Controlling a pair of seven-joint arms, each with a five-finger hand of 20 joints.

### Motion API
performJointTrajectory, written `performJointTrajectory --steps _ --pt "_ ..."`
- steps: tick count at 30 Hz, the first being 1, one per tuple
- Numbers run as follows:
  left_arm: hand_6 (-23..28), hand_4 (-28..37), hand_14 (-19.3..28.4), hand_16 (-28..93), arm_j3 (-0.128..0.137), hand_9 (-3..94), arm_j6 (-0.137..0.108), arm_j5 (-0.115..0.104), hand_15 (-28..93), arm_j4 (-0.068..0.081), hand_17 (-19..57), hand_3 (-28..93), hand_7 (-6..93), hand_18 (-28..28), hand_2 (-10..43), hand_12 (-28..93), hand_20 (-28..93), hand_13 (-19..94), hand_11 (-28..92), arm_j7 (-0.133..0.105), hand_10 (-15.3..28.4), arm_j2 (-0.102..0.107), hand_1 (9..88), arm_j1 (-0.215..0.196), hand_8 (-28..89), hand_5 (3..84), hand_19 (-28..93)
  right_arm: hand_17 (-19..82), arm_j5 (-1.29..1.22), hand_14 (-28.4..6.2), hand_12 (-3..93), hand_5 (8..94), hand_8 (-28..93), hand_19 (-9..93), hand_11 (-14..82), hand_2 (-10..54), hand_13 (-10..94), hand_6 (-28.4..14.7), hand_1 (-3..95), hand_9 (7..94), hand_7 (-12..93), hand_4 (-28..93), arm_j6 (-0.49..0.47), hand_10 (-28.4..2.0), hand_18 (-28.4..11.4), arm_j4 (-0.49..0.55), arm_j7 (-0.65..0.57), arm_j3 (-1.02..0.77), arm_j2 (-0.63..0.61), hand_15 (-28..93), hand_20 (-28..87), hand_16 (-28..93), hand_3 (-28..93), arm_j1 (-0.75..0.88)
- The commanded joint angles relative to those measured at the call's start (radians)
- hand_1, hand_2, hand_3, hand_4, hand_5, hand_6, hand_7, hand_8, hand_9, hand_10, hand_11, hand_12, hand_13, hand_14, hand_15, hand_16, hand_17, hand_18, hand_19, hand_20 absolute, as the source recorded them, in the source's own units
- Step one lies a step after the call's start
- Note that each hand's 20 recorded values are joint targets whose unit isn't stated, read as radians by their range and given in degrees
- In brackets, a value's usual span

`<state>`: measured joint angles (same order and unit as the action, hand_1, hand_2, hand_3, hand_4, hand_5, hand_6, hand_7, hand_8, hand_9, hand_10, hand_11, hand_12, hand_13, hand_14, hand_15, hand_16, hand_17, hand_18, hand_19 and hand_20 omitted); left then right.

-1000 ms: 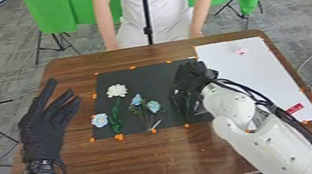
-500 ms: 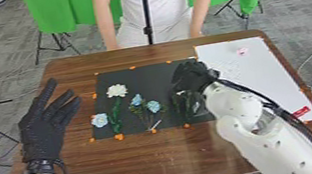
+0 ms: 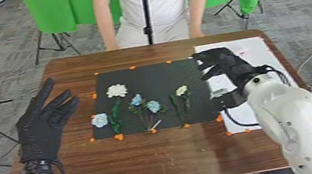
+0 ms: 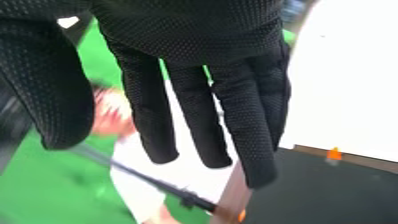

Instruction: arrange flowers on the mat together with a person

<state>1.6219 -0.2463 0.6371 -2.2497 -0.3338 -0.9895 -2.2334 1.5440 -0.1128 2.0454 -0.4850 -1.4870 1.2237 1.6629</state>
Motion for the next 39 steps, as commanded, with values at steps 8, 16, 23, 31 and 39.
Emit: performJointTrajectory --steps 8,16,23,31,39 --pt "5.0 -28.3 27.2 -10 -0.082 33.6 -0.089 -0.012 49 0.037 -7.3 75 8.3 27.0 10.5 10 -15 26 21 -0.153 19.8 0.057 17.9 0.007 -9 30.8 67 3 -0.765 -21.9 11.2 38.3 -12 47 7.5 13.8 36 2.2 12.8 43.9 10 -28 0.048 -15.8 -19.2 0.058 0.274 -0.075 0.021 26 14 13 82 0.324" --pt "4.2 -28.3 26.9 -9 -0.066 33.2 -0.078 0.040 48 0.031 -7.7 76 8.5 26.2 10.4 11 -3 26 20 -0.099 19.0 0.019 16.8 -0.022 -9 30.2 62 2 -0.746 -21.5 11.5 34.9 -12 45 6.9 13.4 35 4.2 11.5 43.3 11 -28 0.051 -15.4 -19.2 0.072 0.269 -0.060 0.091 25 15 14 82 0.346" --pt "4.4 -28.3 26.9 -9 -0.050 33.6 -0.084 0.034 48 0.025 -7.8 76 8.6 26.1 10.4 11 -2 26 20 -0.117 19.2 0.022 16.7 -0.029 -9 30.6 61 2 -0.739 -21.6 11.8 34.6 -13 45 6.7 13.6 36 4.4 11.0 43.2 11 -28 0.059 -15.3 -19.3 0.072 0.301 -0.082 0.120 25 16 15 81 0.335" --pt "4.7 -28.3 27.0 -9 -0.036 34.3 -0.089 0.022 50 0.018 -5.9 76 8.5 26.9 10.4 11 0 27 21 -0.129 19.8 0.024 16.6 -0.044 -9 30.9 67 2 -0.748 -21.3 12.0 35.6 -13 44 7.2 13.6 38 4.3 10.8 44.1 11 -28 0.073 -15.6 -19.3 0.081 0.320 -0.109 0.122 28 16 16 81 0.352" --pt "4.7 -28.3 27.1 -9 -0.037 34.4 -0.088 0.022 50 0.018 -5.9 76 8.6 27.2 10.4 10 0 27 22 -0.116 19.8 0.020 16.7 -0.042 -9 30.8 67 2 -0.742 -21.1 12.1 36.3 -13 45 7.9 13.5 38 4.3 10.7 44.9 11 -28 0.067 -15.8 -19.4 0.077 0.304 -0.100 0.127 31 17 15 81 0.356"
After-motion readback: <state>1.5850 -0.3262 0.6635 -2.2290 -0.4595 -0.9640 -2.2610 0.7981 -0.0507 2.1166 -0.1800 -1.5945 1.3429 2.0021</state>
